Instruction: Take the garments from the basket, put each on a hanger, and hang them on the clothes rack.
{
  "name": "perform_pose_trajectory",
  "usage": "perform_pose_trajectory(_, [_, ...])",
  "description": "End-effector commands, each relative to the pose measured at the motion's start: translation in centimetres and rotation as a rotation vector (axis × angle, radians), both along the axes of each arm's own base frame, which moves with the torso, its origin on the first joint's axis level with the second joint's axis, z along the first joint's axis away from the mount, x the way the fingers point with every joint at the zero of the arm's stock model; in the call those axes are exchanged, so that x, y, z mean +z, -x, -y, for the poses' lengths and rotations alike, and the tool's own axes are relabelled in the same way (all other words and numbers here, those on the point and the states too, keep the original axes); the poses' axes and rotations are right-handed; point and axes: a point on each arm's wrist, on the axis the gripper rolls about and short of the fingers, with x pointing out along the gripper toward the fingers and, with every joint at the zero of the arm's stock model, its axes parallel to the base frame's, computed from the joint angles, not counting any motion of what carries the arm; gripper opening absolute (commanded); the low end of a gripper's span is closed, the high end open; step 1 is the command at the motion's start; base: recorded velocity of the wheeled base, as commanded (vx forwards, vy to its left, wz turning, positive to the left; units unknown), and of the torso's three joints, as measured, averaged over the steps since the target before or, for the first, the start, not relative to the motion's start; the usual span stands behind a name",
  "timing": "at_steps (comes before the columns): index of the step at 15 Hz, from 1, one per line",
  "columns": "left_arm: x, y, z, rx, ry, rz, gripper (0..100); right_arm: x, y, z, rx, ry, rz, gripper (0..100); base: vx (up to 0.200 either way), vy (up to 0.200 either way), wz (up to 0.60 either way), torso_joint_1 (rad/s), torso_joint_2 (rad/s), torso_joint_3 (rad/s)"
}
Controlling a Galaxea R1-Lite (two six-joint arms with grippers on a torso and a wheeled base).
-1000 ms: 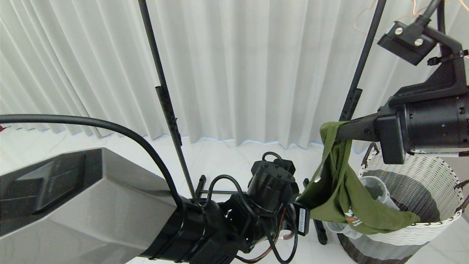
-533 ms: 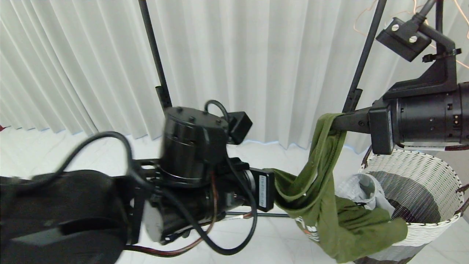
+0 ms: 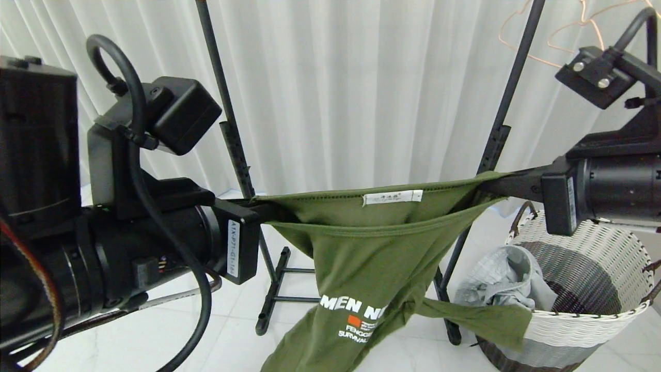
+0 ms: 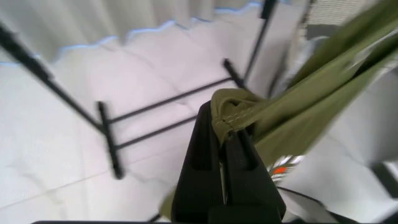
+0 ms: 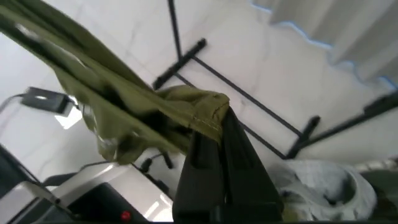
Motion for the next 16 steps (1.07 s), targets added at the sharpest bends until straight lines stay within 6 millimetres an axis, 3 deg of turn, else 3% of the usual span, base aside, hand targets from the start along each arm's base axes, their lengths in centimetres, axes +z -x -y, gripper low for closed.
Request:
perform_pose_trajectory(1, [-0.4, 0.3, -0.4, 0.01, -0.014, -0.001, 0, -0.3, 1.3, 1.4, -0.033, 0.001, 0.013, 0, 0.0, 0.0, 0.0, 0.0, 0.0, 0.0])
perform_pose_trajectory(5, [4.3, 0.1, -0.4, 0.054, 0.013, 0.157, 0, 2.1, 1.5, 1.7, -0.053, -0.082, 0.158, 0, 0.0, 0.0, 0.0, 0.0, 0.0, 0.0])
perform_pose_trajectory(9, [7.6, 0.5, -0.7, 0.036, 0.018, 0.262, 0, 5.8, 1.4, 1.6, -0.038, -0.114, 0.289, 0, 0.0, 0.0, 0.0, 0.0, 0.0, 0.0])
perform_pose_trajectory(13, [7.1, 1.2, -0.2, -0.001, 0.015, 0.247, 0, 6.1, 2.1, 2.3, -0.039, -0.092, 0.27, 0, 0.0, 0.0, 0.0, 0.0, 0.0, 0.0])
perform_pose_trajectory(16, [7.1, 1.5, 0.7, 0.026, 0.025, 0.242, 0, 6.8, 4.6, 4.7, -0.039, -0.055, 0.233, 0, 0.0, 0.0, 0.0, 0.0, 0.0, 0.0])
